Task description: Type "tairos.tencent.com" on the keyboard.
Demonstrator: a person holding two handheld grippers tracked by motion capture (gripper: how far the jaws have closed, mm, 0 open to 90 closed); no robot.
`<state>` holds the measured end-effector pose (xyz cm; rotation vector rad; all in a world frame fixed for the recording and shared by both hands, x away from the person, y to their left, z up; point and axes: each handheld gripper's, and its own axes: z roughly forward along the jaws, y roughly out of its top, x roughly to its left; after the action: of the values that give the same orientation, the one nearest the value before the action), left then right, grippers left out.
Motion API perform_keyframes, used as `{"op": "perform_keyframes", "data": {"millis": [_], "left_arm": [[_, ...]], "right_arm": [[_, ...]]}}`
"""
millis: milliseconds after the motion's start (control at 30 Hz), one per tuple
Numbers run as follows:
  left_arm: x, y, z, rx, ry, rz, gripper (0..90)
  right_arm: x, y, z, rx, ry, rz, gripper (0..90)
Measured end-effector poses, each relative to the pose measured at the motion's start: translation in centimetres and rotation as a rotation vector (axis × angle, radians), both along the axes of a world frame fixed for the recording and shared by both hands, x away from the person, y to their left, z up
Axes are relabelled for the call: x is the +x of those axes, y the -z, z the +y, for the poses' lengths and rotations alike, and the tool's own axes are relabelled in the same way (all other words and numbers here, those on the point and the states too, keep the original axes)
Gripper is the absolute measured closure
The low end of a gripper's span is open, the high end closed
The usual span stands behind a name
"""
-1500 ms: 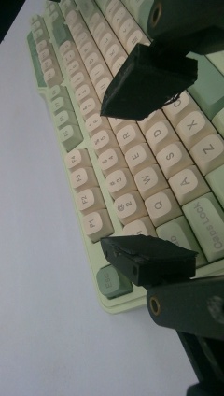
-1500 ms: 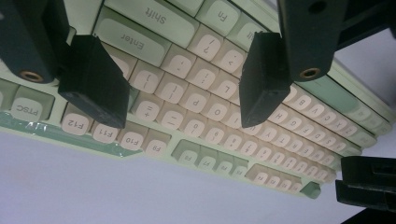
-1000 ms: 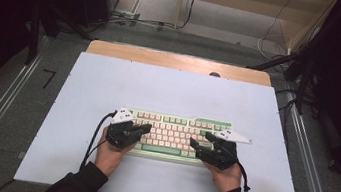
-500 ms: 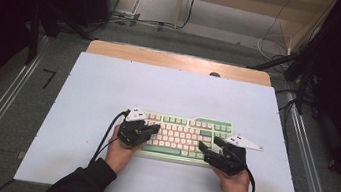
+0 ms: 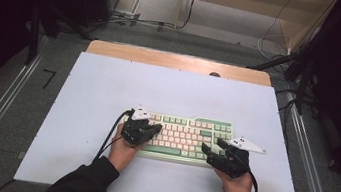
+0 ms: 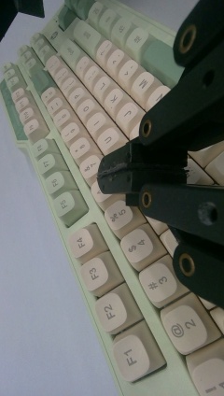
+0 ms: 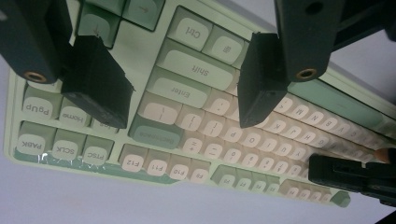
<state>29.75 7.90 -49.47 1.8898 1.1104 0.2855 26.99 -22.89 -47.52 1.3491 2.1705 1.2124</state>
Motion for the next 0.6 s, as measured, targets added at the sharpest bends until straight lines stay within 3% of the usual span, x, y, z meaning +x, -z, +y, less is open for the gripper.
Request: {"op": "perform_keyframes", "data": {"millis": [400, 500, 600], "left_arm": [[0.0, 0.1, -0.4, 0.003, 0.014, 0.010, 90.0], [-0.3, -0.6, 0.1, -0.031, 0.005, -0.024, 89.9], [-0.7, -1.4, 0.9, -0.061, -0.023, -0.058, 80.5]], "right_arm": [[0.0, 0.0, 0.1, -0.005, -0.006, 0.001, 33.5], [0.0, -0.1, 0.1, -0.003, -0.005, -0.001, 33.5], [0.1, -0.1, 0.2, -0.003, -0.008, -0.005, 33.6]]}}
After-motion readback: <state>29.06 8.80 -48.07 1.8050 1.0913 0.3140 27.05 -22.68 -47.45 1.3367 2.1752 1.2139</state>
